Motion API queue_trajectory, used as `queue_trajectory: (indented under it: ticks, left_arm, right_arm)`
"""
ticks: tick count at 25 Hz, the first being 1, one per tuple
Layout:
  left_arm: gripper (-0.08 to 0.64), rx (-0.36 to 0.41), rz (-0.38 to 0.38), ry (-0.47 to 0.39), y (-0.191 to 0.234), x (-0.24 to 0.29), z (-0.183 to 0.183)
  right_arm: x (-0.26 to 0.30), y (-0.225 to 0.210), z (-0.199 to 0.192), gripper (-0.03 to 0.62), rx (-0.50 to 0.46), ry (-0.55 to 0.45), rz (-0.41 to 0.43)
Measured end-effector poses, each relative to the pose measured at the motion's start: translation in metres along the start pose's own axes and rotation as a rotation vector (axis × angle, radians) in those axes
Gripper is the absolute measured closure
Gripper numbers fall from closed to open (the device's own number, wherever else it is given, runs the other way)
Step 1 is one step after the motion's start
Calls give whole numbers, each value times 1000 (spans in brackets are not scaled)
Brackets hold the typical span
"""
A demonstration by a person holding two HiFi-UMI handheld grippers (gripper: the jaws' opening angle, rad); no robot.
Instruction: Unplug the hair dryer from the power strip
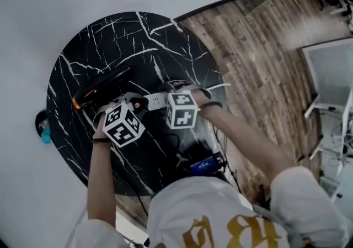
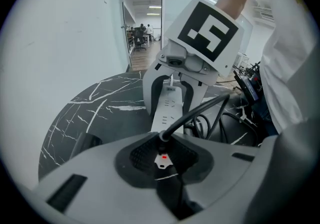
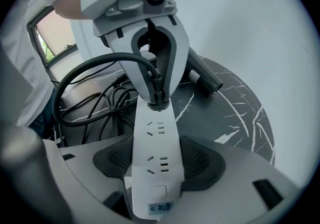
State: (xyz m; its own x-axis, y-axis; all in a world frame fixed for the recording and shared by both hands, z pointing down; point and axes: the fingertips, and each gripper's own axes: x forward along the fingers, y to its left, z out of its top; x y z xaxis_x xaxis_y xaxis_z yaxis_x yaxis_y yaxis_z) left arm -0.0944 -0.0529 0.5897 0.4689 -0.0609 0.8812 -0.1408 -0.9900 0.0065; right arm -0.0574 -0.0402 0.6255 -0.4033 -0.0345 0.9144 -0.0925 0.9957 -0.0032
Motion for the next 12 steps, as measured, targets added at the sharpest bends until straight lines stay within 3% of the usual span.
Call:
queue_trajectory:
  ticks: [3,9,12]
  left_arm:
    - [508,26,-22,40,-2,0,-3]
    - [503,-31,-202,82,-3,-1,-3]
    - [506,24,-133,96,-3,-1,-3]
  right_arm:
    - [1,1,1,324,-3,21,31]
    - [0,3,2,325,-15,29,38]
    - [1,3,1,324,-1,44,60]
